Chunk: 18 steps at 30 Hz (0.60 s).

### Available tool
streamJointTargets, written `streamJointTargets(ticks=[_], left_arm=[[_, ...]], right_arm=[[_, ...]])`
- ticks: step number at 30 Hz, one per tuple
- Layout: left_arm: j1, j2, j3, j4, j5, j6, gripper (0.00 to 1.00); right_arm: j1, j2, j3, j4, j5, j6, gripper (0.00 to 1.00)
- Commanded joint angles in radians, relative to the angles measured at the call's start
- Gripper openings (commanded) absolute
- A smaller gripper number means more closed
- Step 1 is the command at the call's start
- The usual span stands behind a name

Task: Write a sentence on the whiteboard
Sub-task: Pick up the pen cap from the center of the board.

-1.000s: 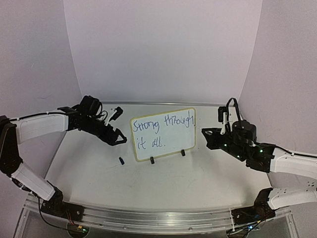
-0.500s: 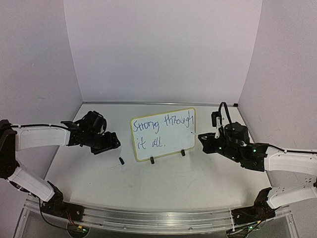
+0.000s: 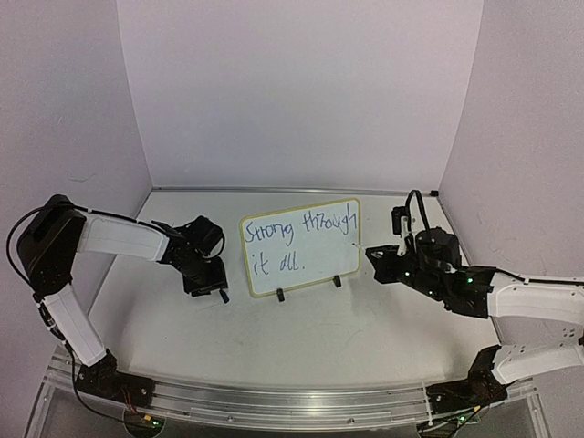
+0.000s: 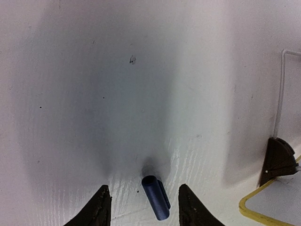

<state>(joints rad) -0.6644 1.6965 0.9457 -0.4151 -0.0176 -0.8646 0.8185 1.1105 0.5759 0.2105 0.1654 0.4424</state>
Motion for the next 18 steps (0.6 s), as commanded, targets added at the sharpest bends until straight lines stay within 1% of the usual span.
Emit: streamJointTargets(ticks=[1, 3, 10, 15, 18], left_arm=[[-0.007, 0.033, 0.061, -0.034, 0.014, 0.010, 0.45], [-0.007, 0.056, 0.079, -0.052, 0.015, 0.021, 0.43], [-0.008, 0.100, 0.120, -0.121, 0.014, 0.061, 0.30], [-0.007, 0.102, 0.107, -0.148, 0.014, 0.090, 0.22], [-0.007, 0.110, 0.106, -0.142, 0.057, 0.130, 0.17]], right_arm=[[-0.003, -0.033, -0.025, 0.037, 0.013, 0.012, 0.00], [-0.003, -0.039, -0.032, 0.038, 0.020, 0.012, 0.00], [-0.004, -0.047, -0.040, 0.038, 0.021, 0.010, 0.00], [-0.004, -0.050, -0.047, 0.038, 0.023, 0.014, 0.00], [-0.004, -0.051, -0.051, 0.038, 0.023, 0.016, 0.00]])
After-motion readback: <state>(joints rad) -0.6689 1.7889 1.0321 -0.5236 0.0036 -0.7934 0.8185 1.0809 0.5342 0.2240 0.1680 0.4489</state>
